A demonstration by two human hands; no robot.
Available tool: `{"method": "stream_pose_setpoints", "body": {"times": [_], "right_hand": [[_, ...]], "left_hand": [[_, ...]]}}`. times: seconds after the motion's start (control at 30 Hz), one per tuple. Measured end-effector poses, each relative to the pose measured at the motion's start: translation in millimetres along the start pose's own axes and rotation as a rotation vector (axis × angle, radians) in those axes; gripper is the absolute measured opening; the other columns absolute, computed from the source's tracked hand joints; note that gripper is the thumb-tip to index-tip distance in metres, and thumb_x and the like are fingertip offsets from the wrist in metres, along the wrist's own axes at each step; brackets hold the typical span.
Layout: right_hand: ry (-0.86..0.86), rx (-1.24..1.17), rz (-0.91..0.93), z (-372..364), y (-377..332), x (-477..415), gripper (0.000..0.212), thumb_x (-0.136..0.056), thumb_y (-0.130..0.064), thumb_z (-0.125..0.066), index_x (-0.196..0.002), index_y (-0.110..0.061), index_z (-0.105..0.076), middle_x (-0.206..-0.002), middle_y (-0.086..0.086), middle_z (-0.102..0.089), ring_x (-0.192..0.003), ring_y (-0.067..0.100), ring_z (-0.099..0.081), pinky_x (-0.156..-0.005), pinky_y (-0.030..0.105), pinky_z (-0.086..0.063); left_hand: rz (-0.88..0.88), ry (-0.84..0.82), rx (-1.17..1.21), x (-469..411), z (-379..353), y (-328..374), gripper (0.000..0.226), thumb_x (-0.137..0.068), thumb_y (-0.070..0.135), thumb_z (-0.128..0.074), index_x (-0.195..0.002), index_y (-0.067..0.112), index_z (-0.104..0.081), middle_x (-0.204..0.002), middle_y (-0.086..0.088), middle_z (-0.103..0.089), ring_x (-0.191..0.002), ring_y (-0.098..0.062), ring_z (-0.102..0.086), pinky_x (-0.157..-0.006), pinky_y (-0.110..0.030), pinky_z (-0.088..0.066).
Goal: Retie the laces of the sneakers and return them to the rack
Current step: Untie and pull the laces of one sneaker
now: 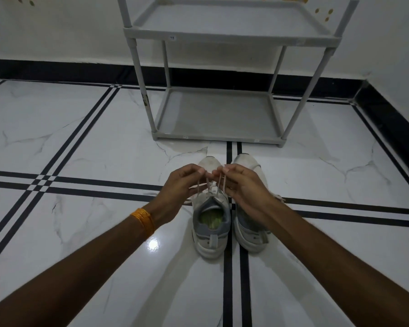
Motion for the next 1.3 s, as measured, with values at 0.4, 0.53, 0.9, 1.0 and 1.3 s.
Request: {"method": "stream_pose_setpoints", "body": {"times": [0.4, 0.53, 0.9, 1.0, 1.3], "right_hand": [[0.241, 0.183, -0.005, 0.0, 13.9, -7.7, 0.019, -0.079, -0.003, -0.074, -0.094, -0.004, -0.064, -0.078, 0.014, -0.073, -0.06, 0.017, -0.069, -0.051, 0.023, -0.053], [0.203, 0.215, 0.001, 3.8, 12.6, -10.2, 0.019, -0.077, 0.002, -0.073, -0.081, -0.009, -0.059, -0.078, 0.017, -0.071, -0.058, 0.015, -0.068, -0.045, 0.02, -0.049], [0.094, 0.696, 0.364, 4.7, 6.4, -3.7, 0.025, -0.078, -0.003, -0.076, -0.097, -0.009, -0.062, -0.089, 0.006, -0.075, -0.082, 0.009, -0.072, -0.073, 0.023, -0.059], [0.154, 0.954, 0.525, -2.6, 10.0, 0.0, 0.015, -0.084, -0.007, -0.069, -0.097, -0.014, -0.07, -0.089, 0.0, -0.074, -0.081, 0.005, -0.068, -0.076, 0.022, -0.057], [-0.001, 1.554, 0.545, -8.8, 19.2, -7.0, 0.021, -0.09, -0.004, -0.056, -0.11, -0.005, -0.059, -0.107, 0.013, -0.052, -0.096, 0.023, -0.046, -0.074, 0.026, -0.03]], "left_hand": [[-0.058, 0.135, -0.124, -6.7, -17.1, -13.9, 0.018, -0.091, 0.019, -0.064, -0.105, 0.007, -0.063, -0.094, -0.011, -0.073, -0.08, -0.016, -0.071, -0.062, -0.019, -0.054], [0.172, 0.04, 0.064, -12.0, -9.2, -14.5, 0.042, -0.083, 0.019, -0.074, -0.112, 0.007, -0.046, -0.081, -0.009, -0.073, -0.064, -0.012, -0.065, -0.056, -0.019, -0.05], [0.059, 0.247, -0.143, -21.2, -16.7, -25.2, 0.018, -0.087, 0.017, -0.069, -0.096, 0.001, -0.067, -0.078, -0.011, -0.071, -0.065, -0.016, -0.067, -0.062, -0.024, -0.055], [-0.071, 0.283, -0.361, -20.4, -19.8, -23.4, 0.015, -0.087, 0.021, -0.07, -0.092, 0.007, -0.068, -0.076, -0.004, -0.072, -0.059, -0.007, -0.069, -0.057, -0.014, -0.053], [-0.445, 0.088, -0.978, -16.0, -17.6, -11.3, 0.016, -0.088, 0.015, -0.068, -0.103, 0.01, -0.066, -0.097, -0.008, -0.075, -0.086, -0.022, -0.071, -0.086, -0.029, -0.056]]}}
Point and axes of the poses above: each hand's wrist, its own x-axis away from the middle knuckle, its own z-axis out of the back of the hand, y = z × x, the point moved 2 cm from there along -x, towards the middle knuckle
